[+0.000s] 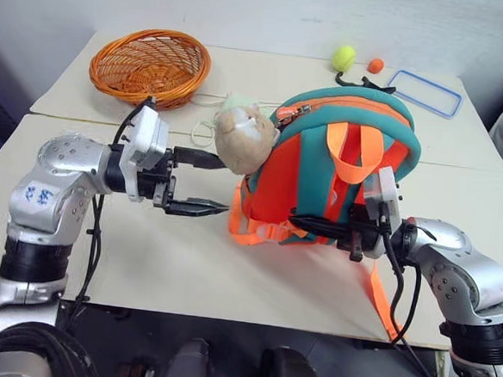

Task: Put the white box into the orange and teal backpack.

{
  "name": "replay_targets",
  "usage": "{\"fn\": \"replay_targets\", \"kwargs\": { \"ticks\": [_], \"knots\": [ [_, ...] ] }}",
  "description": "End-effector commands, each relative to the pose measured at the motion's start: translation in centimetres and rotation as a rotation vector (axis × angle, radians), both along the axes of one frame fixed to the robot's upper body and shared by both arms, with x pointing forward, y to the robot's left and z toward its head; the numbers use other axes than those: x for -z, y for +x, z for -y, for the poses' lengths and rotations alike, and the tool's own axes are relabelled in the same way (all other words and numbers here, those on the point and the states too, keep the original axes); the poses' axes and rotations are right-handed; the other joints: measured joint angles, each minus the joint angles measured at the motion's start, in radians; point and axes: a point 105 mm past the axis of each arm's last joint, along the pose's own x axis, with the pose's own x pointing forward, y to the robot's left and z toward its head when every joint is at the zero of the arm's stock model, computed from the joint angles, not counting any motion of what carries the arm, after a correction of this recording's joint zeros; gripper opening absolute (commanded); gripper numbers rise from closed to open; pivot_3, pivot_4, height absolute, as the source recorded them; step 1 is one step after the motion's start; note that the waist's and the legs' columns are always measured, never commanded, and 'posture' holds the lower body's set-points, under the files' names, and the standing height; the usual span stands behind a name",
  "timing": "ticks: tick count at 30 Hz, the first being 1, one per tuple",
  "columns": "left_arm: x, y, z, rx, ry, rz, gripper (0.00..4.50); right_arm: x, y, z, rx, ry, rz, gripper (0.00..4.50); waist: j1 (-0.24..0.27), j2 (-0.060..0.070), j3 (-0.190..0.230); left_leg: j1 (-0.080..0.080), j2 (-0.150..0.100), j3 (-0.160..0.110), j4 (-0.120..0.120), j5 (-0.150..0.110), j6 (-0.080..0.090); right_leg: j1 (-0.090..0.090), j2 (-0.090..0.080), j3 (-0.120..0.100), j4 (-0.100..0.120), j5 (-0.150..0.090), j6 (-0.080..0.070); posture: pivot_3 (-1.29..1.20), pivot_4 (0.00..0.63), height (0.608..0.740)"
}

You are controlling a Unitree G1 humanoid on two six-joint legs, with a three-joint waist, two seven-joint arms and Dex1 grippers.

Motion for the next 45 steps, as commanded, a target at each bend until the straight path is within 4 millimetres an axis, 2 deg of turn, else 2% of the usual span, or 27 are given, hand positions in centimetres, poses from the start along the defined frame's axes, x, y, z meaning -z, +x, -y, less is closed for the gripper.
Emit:
{"fn": "replay_targets", "kwargs": {
  "ticks": [1, 7, 10, 14, 20, 23, 25, 30, 34, 37, 40, 43, 45],
  "knots": [
    [-1.2, 0.5, 0.1, -0.127, -0.065, 0.115, 3.82, -0.5, -0.5, -0.4, -0.037, -0.011, 0.037, 0.13, 0.002, 0.0, 0.0, 0.0, 0.0, 0.0, 0.0, 0.0, 0.0, 0.0, 0.0, 0.0, 0.0, 0.0, 0.0, 0.0, 0.15, 0.74],
    [-0.2, 2.1, -1.1, -0.294, -0.141, 0.041, 3.82, -0.3, -0.7, -0.5, -0.05, -0.011, 0.029, 0.13, 0.0, 0.0, 0.0, 0.0, 0.001, 0.0, 0.0, 0.0, 0.0, 0.0, 0.001, 0.0, 0.001, 0.0, 0.0, 0.0, 0.15, 0.74],
    [-1.1, 2.5, -1.3, -0.309, -0.251, 0.031, 3.82, -0.2, -0.8, -0.5, -0.047, -0.013, 0.028, 0.13, 0.002, 0.0, 0.0, 0.0, 0.001, 0.0, 0.0, 0.0, -0.001, 0.0, 0.001, 0.0, 0.001, 0.0, 0.0, 0.0, 0.15, 0.74],
    [-2.4, 3.1, -0.9, -0.286, -0.363, 0.016, 3.82, 0.0, -0.9, -0.5, -0.046, -0.016, 0.027, 0.13, 0.008, 0.0, 0.0, 0.0, 0.001, 0.0, 0.001, 0.0, -0.001, 0.0, 0.001, 0.0, 0.001, 0.0, 0.0, 0.0, 0.15, 0.74],
    [-2.0, 3.0, 1.4, -0.156, -0.353, -0.012, 3.82, 0.3, -1.0, -0.4, -0.04, -0.019, 0.028, 0.13, 0.009, 0.0, 0.0, 0.0, 0.0, 0.0, 0.001, 0.0, -0.001, 0.0, 0.001, -0.001, 0.001, 0.0, 0.0, 0.0, 0.15, 0.74],
    [-1.3, 2.5, 2.5, -0.074, -0.326, -0.048, 3.26, 0.4, -1.1, -0.4, -0.034, -0.017, 0.028, 0.13, 0.008, 0.0, 0.0, 0.0, 0.0, 0.0, 0.001, 0.0, -0.001, 0.0, 0.001, -0.001, 0.001, 0.0, 0.0, 0.0, 0.15, 0.74],
    [-0.8, 1.9, 3.1, -0.012, -0.307, -0.079, 2.65, 0.5, -1.2, -0.4, -0.034, -0.017, 0.029, 0.13, 0.008, 0.0, 0.0, 0.0, 0.001, 0.0, 0.001, 0.0, -0.001, 0.0, 0.002, -0.001, 0.001, 0.0, 0.0, 0.0, 0.15, 0.74],
    [-0.4, 3.1, 3.4, -0.048, -0.307, -0.082, 1.32, 0.5, -1.3, -0.4, -0.029, -0.012, 0.034, 0.13, 0.009, 0.0, 0.0, 0.0, 0.001, 0.0, 0.002, 0.0, -0.001, 0.0, 0.002, -0.001, 0.001, 0.0, 0.0, 0.0, 0.15, 0.74],
    [-0.8, 3.5, 2.3, -0.102, -0.332, -0.074, 0.65, 0.5, -1.3, -0.5, -0.014, 0.002, 0.047, 0.13, 0.009, 0.0, 0.0, 0.0, 0.001, 0.0, 0.002, 0.0, -0.001, 0.0, 0.002, -0.001, 0.001, 0.0, 0.0, 0.0, 0.15, 0.74],
    [-1.1, 3.8, -0.4, -0.194, -0.321, -0.051, 0.36, 0.2, -0.9, -0.4, 0.026, 0.028, 0.069, 0.13, 0.003, 0.0, 0.0, 0.0, 0.001, 0.0, 0.002, 0.0, -0.001, 0.0, 0.002, -0.001, 0.001, 0.0, 0.0, 0.0, 0.15, 0.74],
    [-0.8, 4.4, -3.6, -0.325, -0.261, -0.041, 0.31, 0.0, -0.6, -0.2, 0.064, 0.059, 0.074, 0.13, -0.009, 0.0, 0.0, 0.001, 0.002, 0.0, 0.002, 0.001, -0.002, 0.0, 0.003, -0.001, 0.001, 0.0, 0.0, 0.0, 0.15, 0.74],
    [2.5, 5.2, -6.2, -0.457, -0.072, -0.074, 0.31, -0.1, -0.4, -0.1, 0.09, 0.078, 0.076, 0.13, -0.015, 0.0, 0.0, 0.001, 0.002, 0.0, 0.001, 0.001, -0.002, 0.0, 0.002, -0.001, 0.001, 0.0, 0.0, 0.0, 0.15, 0.74],
    [4.6, 5.4, -6.7, -0.482, 0.007, -0.111, 0.31, -0.1, -0.4, -0.2, 0.097, 0.082, 0.077, 0.13, -0.014, 0.0, 0.0, 0.002, 0.001, 0.0, 0.0, 0.001, -0.002, 0.0, 0.002, 0.0, 0.001, 0.0, 0.0, 0.0, 0.15, 0.74]
  ]
}}
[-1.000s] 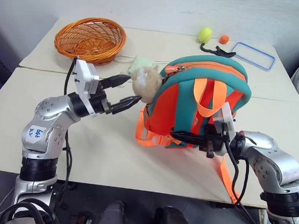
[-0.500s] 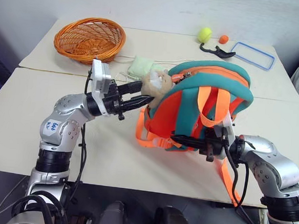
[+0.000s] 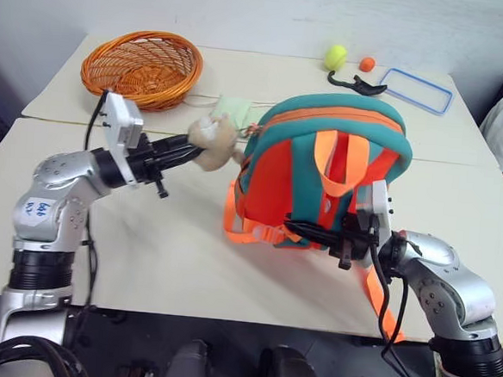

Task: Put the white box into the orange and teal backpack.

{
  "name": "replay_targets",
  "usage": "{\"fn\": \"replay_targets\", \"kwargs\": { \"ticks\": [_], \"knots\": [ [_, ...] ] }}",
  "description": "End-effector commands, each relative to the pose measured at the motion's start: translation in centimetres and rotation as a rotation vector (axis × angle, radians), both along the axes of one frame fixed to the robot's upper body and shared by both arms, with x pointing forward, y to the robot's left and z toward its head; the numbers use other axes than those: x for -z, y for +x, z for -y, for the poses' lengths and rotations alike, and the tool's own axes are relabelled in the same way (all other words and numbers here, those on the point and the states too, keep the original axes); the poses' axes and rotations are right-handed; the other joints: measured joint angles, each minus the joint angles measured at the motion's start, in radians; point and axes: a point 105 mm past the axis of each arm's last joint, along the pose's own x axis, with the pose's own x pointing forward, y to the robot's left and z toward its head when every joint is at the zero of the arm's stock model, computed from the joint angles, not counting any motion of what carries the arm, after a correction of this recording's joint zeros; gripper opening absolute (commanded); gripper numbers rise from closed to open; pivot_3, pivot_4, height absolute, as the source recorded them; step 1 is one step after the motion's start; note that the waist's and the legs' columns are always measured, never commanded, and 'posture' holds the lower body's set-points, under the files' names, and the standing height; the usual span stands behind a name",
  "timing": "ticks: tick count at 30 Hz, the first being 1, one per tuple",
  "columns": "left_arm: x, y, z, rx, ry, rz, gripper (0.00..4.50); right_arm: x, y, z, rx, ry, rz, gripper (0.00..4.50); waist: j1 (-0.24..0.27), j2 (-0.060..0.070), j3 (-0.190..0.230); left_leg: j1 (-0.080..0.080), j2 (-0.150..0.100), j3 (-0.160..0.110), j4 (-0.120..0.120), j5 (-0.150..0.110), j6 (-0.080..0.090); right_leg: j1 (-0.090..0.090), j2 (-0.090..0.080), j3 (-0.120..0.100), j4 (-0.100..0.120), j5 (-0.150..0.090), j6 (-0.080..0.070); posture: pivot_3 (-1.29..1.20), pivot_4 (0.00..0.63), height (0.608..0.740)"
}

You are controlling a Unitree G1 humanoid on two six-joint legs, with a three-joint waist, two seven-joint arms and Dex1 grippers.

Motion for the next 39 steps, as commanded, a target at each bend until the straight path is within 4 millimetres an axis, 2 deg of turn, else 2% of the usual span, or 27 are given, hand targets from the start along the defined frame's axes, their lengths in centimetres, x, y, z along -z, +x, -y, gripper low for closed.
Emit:
{"fn": "replay_targets", "kwargs": {
  "ticks": [1, 6, 8, 12, 15, 19, 22, 25, 29, 32, 33, 34, 39],
  "knots": [
    [4.3, 0.5, -0.7, -0.051, 0.123, -0.105, 0.31, -1.2, -0.2, 0.2, 0.02, 0.029, 0.057, 0.13, 0.0, 0.0, 0.0, 0.0, 0.0, 0.0, 0.0, 0.0, 0.0, 0.0, 0.0, 0.0, 0.0, 0.0, 0.0, 0.0, 0.15, 0.74],
    [9.9, -0.1, 0.9, -0.007, 0.215, -0.221, 0.31, -1.2, -0.1, 0.0, 0.033, 0.037, 0.056, 0.13, 0.005, 0.0, 0.0, 0.0, 0.0, 0.0, 0.0, -0.001, 0.001, 0.0, -0.001, 0.0, 0.0, 0.0, 0.0, 0.0, 0.15, 0.74],
    [11.2, -0.2, 1.3, -0.004, 0.242, -0.23, 0.31, -1.1, -0.1, -0.1, 0.04, 0.04, 0.055, 0.13, 0.004, 0.0, 0.0, -0.001, 0.0, 0.0, 0.0, -0.001, 0.001, 0.0, -0.001, 0.0, 0.0, 0.0, 0.0, 0.0, 0.15, 0.74],
    [10.7, -0.5, 1.9, 0.0, 0.145, -0.227, 0.31, -1.0, 0.2, -0.1, 0.069, 0.076, 0.048, 0.13, 0.002, 0.0, 0.0, 0.0, 0.0, 0.0, 0.0, -0.001, 0.001, 0.0, -0.001, 0.0, 0.0, 0.0, 0.0, 0.0, 0.15, 0.74],
    [10.1, -0.8, 1.2, -0.019, 0.118, -0.234, 1.27, -0.8, 0.1, 0.4, 0.071, 0.089, 0.008, 1.17, 0.001, 0.0, 0.0, 0.0, 0.0, 0.0, 0.0, -0.001, 0.001, 0.0, -0.001, 0.0, 0.001, 0.0, 0.0, 0.0, 0.15, 0.74],
    [8.3, -3.2, -2.2, -0.026, 0.161, -0.128, 2.45, -0.7, -0.4, 3.6, 0.116, 0.032, 0.038, 2.38, -0.001, 0.0, 0.0, 0.0, 0.0, 0.0, -0.002, -0.001, 0.001, 0.0, -0.001, 0.0, 0.0, 0.0, 0.0, 0.0, 0.15, 0.74],
    [8.1, -5.6, -4.2, -0.032, 0.167, -0.132, 3.39, -0.1, -0.9, 6.6, 0.155, -0.066, 0.039, 3.39, -0.001, 0.0, 0.0, 0.0, 0.0, 0.0, -0.004, -0.001, 0.001, -0.001, -0.002, 0.0, -0.002, 0.0, 0.0, 0.0, 0.15, 0.74],
    [8.5, -7.5, -6.1, -0.089, 0.214, -0.122, 3.44, 0.7, -1.4, 10.2, 0.211, -0.175, 0.036, 4.47, 0.001, 0.0, 0.0, 0.001, -0.001, 0.0, -0.005, -0.001, 0.001, 0.002, -0.003, 0.0, -0.007, 0.0, 0.0, 0.0, 0.15, 0.74],
    [9.4, -10.2, -8.1, -0.16, 0.293, -0.131, 3.44, 1.6, -0.9, 16.2, 0.339, -0.359, 0.088, 4.47, -0.001, 0.0, 0.0, 0.004, -0.002, 0.001, -0.008, -0.002, 0.004, 0.003, -0.004, 0.001, -0.009, 0.0, 0.0, 0.0, 0.15, 0.74],
    [9.6, -11.0, -8.9, -0.192, 0.326, -0.13, 3.44, 2.7, -0.7, 19.4, 0.358, -0.494, 0.135, 4.47, 0.0, 0.0, 0.0, 0.009, -0.002, 0.003, -0.011, -0.003, 0.005, 0.007, -0.004, 0.001, -0.011, 0.0, 0.0, 0.0, 0.15, 0.74],
    [9.5, -11.0, -9.2, -0.209, 0.328, -0.13, 3.44, 3.4, -1.0, 20.0, 0.323, -0.563, 0.147, 4.47, -0.001, 0.0, 0.0, 0.013, -0.001, 0.003, -0.012, -0.003, 0.006, 0.01, -0.003, 0.001, -0.013, 0.0, 0.0, 0.0, 0.15, 0.74],
    [9.4, -11.0, -9.4, -0.226, 0.327, -0.13, 3.44, 3.5, -0.7, 20.5, 0.339, -0.559, 0.151, 4.47, -0.001, 0.001, 0.001, 0.016, -0.001, 0.003, -0.013, -0.003, 0.006, 0.013, -0.003, 0.001, -0.014, 0.0, -0.001, 0.0, 0.15, 0.74],
    [9.6, -11.6, -9.6, -0.232, 0.308, -0.17, 3.44, 2.9, 0.5, 20.4, 0.353, -0.548, 0.206, 4.47, -0.007, 0.003, 0.001, 0.017, 0.0, 0.003, -0.013, -0.003, 0.003, 0.015, -0.003, 0.002, -0.014, 0.0, -0.001, 0.0, 0.15, 0.74]
  ]
}}
